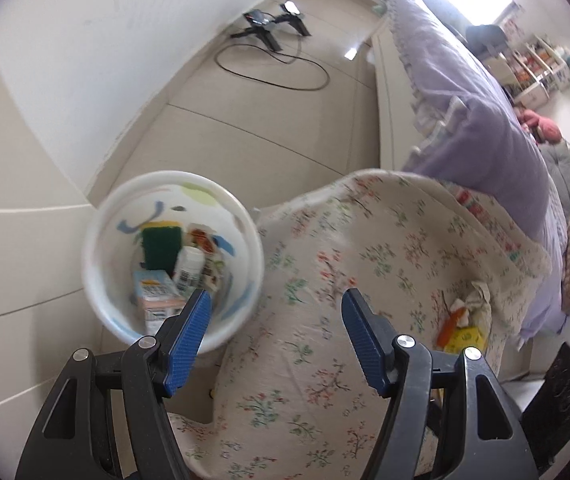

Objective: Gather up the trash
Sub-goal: 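Return both tools to the remaining trash on the cloth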

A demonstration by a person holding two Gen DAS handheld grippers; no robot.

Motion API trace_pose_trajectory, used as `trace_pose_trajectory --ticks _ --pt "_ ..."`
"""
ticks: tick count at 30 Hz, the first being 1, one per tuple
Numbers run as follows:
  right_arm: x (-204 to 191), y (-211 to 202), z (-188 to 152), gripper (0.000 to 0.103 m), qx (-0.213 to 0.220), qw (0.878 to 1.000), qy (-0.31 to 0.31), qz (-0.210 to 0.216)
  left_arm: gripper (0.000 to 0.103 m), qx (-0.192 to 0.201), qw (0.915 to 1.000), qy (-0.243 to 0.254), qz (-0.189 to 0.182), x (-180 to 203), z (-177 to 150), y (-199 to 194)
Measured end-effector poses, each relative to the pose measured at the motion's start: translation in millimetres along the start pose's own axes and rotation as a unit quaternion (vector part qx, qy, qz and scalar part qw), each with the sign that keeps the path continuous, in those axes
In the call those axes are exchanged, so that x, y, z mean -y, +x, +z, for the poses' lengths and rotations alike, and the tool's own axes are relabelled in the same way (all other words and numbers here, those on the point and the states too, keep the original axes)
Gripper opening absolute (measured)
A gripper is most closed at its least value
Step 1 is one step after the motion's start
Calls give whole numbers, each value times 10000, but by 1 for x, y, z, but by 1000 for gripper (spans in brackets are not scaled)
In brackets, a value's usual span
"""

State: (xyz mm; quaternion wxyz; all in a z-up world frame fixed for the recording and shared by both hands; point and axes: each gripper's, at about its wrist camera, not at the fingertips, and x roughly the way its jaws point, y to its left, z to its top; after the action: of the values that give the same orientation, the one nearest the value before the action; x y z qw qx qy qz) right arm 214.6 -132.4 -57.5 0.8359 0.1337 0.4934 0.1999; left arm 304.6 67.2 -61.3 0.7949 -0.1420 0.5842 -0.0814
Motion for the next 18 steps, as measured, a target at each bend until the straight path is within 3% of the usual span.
trace_pose_trajectory --ticks 6,11,14,16,18 --pt "33 -58 -5 71 216 9987 12 -468 70 -320 9980 479 -243 54 -20 22" --pt "89 -109 -9 71 596 9933 453 -878 70 -417 9949 842 -355 96 -34 35" --pt "140 -140 -18 71 909 9818 1120 -1232 70 -462 9921 1096 -407 125 -43 45" --pt "183 -153 -30 71 911 9675 1856 -1456 70 -510 9898 1261 -414 142 -50 54" --pt "218 -159 -43 71 809 9532 2547 -1417 70 -576 9869 1450 -421 163 -57 65"
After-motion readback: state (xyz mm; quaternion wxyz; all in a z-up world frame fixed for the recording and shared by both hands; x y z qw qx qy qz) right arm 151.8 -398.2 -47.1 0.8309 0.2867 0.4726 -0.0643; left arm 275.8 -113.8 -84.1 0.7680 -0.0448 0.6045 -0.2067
